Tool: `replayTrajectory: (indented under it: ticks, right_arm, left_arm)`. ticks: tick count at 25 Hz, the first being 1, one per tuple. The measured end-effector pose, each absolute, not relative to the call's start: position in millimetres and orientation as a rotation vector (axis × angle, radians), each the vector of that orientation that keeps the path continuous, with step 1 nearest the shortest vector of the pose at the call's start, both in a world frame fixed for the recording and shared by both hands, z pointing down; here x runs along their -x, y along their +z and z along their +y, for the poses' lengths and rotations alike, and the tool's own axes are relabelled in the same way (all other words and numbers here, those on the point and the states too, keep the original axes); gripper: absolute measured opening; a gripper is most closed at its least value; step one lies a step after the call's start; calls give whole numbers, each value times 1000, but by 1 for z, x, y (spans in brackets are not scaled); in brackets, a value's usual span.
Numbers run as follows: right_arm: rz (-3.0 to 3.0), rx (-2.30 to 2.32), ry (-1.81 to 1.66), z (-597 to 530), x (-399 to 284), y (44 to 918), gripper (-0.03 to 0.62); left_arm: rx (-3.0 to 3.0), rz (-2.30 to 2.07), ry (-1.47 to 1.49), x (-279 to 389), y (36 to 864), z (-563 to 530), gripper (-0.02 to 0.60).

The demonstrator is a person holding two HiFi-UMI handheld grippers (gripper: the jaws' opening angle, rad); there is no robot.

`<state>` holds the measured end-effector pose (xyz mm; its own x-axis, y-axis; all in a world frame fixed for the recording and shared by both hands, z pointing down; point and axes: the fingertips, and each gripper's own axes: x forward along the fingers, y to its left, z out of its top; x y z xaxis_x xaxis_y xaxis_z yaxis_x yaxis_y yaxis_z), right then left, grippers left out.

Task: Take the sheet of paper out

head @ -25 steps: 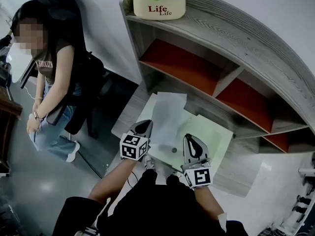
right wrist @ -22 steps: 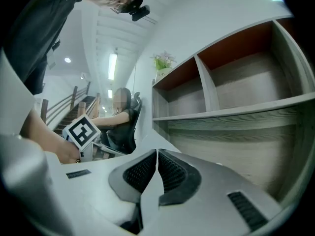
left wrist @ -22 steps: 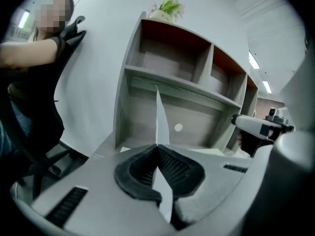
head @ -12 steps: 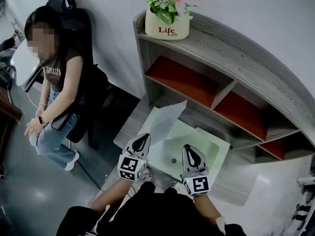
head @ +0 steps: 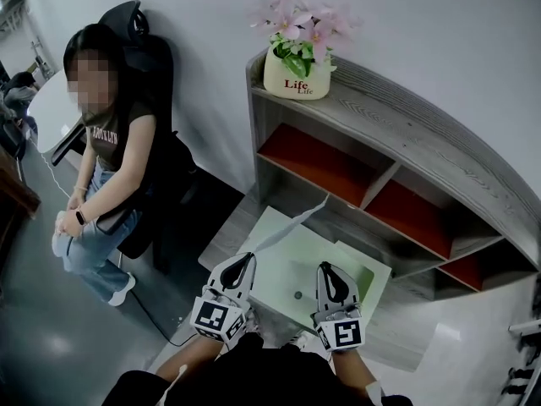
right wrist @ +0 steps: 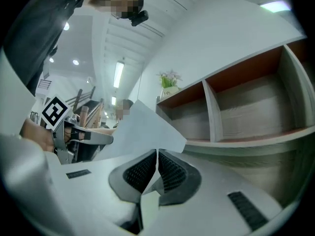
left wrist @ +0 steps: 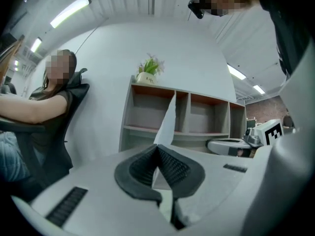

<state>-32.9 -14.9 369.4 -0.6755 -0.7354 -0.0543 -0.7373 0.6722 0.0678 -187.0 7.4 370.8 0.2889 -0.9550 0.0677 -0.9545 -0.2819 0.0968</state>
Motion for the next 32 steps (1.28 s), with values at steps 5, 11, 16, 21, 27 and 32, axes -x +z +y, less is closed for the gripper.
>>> replayTrajectory:
  ticks: [5, 11, 16, 21, 27, 32]
  right_arm:
    - [2804, 1225, 208, -11, 34, 335, 25]
    - [2774, 1205, 268, -10, 33, 308, 25]
    - [2729, 1202, 309, -11, 30, 285, 25]
    - [2690, 1232, 349, -13, 26, 270, 23]
    - [2683, 1262, 355, -14, 17, 267, 21]
    - [2673, 1291, 339, -18, 10, 268, 21]
  left_arm:
    - [-2434, -1819, -98, 195, 340, 14, 6]
    - [-2437, -1809, -219, 196, 315, 6, 7]
    - [-2453, -1810, -268, 188, 301, -4, 6]
    - [-2491, -1795, -273, 177, 292, -10, 6]
    - [-2482, -1787, -292, 172, 289, -13, 6]
    - [-2479, -1782, -302, 171, 289, -14, 6]
